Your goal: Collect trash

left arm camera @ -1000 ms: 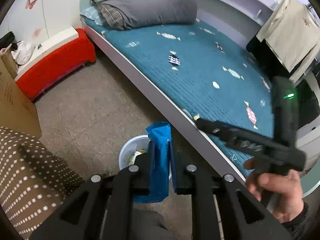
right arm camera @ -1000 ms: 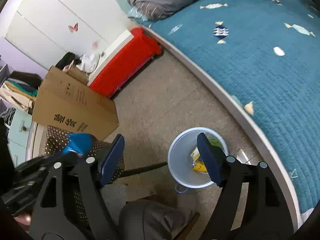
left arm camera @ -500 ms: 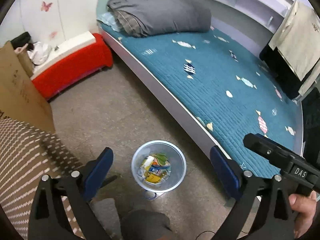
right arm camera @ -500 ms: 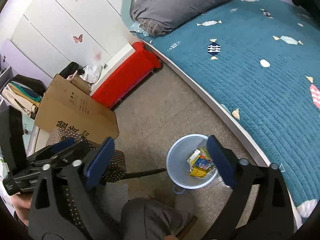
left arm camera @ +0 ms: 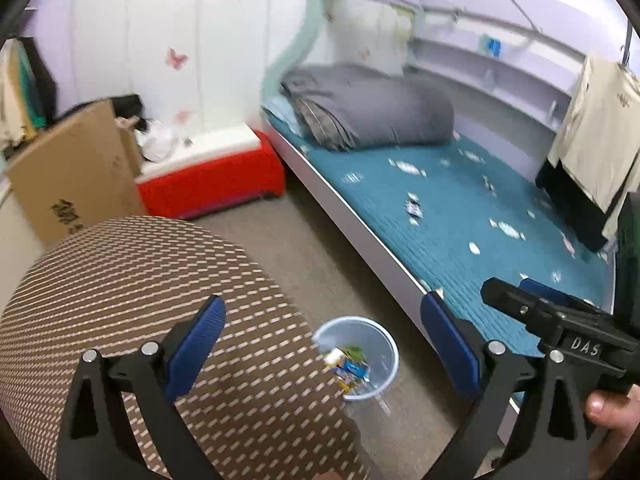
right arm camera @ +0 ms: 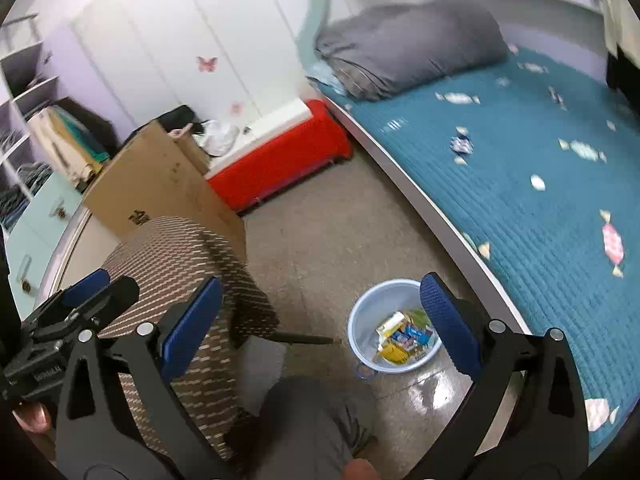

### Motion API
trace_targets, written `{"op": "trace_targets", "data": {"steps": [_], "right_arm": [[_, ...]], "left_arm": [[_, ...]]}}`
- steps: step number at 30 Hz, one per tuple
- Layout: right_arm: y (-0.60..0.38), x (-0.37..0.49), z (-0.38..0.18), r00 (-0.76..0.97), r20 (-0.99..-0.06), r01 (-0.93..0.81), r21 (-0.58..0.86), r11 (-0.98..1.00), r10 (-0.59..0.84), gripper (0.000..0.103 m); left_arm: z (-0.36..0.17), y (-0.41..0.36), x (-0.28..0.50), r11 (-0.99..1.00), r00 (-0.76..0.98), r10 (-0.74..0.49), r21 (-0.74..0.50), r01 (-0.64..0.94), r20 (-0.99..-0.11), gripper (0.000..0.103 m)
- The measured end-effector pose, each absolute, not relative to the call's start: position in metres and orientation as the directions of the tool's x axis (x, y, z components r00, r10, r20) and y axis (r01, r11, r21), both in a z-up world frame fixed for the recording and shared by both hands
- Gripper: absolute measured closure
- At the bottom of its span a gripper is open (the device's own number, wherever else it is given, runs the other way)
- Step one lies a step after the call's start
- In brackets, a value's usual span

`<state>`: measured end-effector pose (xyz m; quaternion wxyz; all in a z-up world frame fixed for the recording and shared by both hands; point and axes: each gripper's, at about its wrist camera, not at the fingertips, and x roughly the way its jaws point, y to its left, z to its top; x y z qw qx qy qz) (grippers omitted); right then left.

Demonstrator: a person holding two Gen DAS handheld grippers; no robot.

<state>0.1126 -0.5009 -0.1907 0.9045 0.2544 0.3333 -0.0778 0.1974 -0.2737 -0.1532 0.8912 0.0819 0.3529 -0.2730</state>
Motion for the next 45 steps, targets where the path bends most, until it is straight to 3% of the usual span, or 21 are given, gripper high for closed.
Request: {"op": "trace_targets", "data": {"steps": [14,24,35,45], "right_arm": [[-0.389,0.063,-0.085,0.875,-0.484,0.145,0.300,0.943,0.020,0.006],[-0.347,0.016,-0.037,0.925,-0.378,0.123,0.229,0.965,-0.028,0.006],[-0.326,-0.020,-0.018,0.954,-0.291,0.127,0.169,0.977,-0.074,0.006],[-0.312,-0.031,-0.013,0.964,-0.254,0.121,0.142,0.983,-0.082,0.006]], "left_arm": [[-0.066,-0.161,0.105,0.945,0.848,-0.275,0.033,0.324,-0.453,0.005],[-0.027,-0.112,0.050,0.977,0.923,-0.197,0.014,0.213,-0.331,0.005],[-0.012,-0.095,0.009,0.975,0.932,-0.223,-0.055,0.216,-0.285,0.005],[-0.009,-0.089,-0.013,0.974,0.943,-0.228,-0.038,0.225,-0.244,0.005]]}}
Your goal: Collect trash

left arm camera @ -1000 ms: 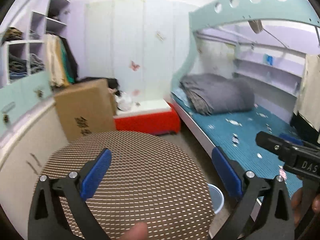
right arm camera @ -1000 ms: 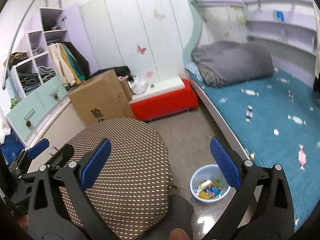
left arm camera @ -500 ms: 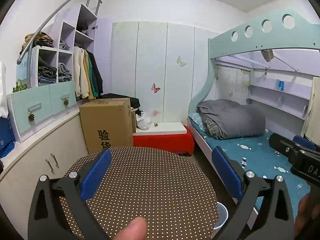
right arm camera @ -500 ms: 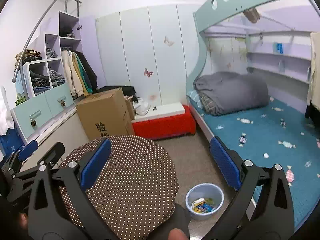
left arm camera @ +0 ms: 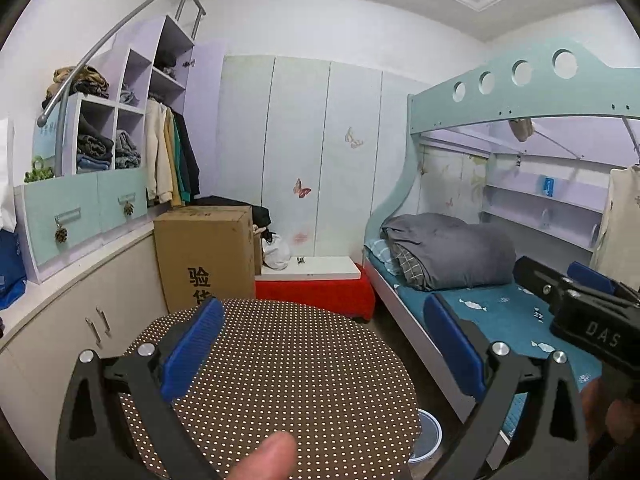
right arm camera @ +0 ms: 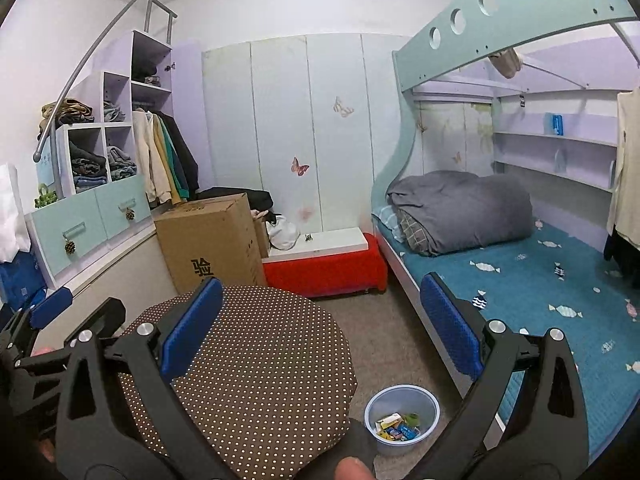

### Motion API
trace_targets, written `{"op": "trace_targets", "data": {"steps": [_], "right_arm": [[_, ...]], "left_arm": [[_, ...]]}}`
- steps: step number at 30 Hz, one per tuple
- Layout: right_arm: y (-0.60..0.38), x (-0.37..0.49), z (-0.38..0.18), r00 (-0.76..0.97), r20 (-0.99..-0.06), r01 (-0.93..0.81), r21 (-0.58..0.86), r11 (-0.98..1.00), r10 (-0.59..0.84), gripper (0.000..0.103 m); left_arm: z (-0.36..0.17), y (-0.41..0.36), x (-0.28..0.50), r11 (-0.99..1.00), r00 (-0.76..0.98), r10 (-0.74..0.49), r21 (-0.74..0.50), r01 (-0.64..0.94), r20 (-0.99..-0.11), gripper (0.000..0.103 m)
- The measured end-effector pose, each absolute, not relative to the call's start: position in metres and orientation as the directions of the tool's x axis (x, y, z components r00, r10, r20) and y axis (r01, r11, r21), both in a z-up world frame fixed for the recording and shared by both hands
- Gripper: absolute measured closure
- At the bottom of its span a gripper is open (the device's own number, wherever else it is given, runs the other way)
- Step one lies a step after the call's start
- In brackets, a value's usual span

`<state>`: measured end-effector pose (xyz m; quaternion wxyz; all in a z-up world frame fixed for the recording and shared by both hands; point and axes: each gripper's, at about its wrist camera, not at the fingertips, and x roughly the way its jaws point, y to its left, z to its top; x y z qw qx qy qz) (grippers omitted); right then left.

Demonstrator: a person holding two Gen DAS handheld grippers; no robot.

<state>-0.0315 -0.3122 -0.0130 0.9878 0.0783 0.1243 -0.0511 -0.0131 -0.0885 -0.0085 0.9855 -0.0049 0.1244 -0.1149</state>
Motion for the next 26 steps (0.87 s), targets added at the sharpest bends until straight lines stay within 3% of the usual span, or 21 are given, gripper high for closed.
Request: {"op": "trace_targets", "data": {"steps": [26], "right_arm": [[-0.297,-0.034,-0.011,0.969,-0.241,0.090,0.122,0.988,-0.058,0.006]], "left_arm": [[-0.008,-0.071,-0.021,0.985,0.963,-0.173,-0.043,0.168,-0.209,0.005]]}}
